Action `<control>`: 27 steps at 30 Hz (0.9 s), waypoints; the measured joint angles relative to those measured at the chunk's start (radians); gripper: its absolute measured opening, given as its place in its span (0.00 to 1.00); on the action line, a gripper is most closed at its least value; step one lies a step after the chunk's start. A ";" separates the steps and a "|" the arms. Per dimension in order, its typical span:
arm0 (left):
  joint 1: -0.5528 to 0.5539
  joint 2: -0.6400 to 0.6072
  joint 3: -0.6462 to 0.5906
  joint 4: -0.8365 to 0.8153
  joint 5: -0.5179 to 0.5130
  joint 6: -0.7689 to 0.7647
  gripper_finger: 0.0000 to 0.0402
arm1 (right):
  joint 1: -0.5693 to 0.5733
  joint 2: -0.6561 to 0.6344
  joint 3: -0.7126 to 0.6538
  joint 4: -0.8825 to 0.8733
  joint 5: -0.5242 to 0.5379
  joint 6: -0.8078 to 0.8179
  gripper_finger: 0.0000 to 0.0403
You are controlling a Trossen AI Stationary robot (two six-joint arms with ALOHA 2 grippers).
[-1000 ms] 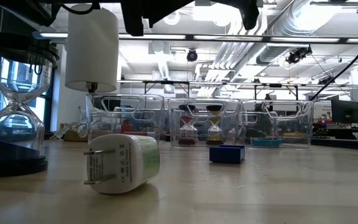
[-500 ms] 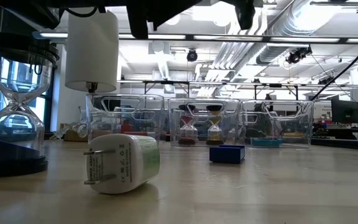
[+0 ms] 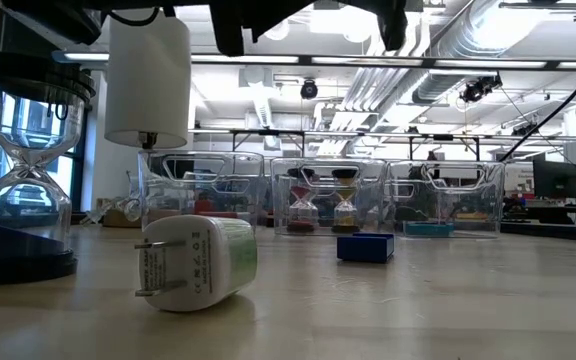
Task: Pick & Place Office items
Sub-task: Put the pink charger adapter into the left transparent bin
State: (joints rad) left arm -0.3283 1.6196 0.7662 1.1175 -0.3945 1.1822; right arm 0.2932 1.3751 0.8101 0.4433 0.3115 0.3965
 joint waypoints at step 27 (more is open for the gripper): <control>0.008 0.000 0.000 0.005 0.025 -0.039 0.88 | -0.012 0.055 0.000 0.070 -0.061 0.019 0.29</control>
State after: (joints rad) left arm -0.3206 1.6199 0.7662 1.1221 -0.3691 1.1434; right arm 0.2810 1.4303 0.8101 0.5135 0.2506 0.4158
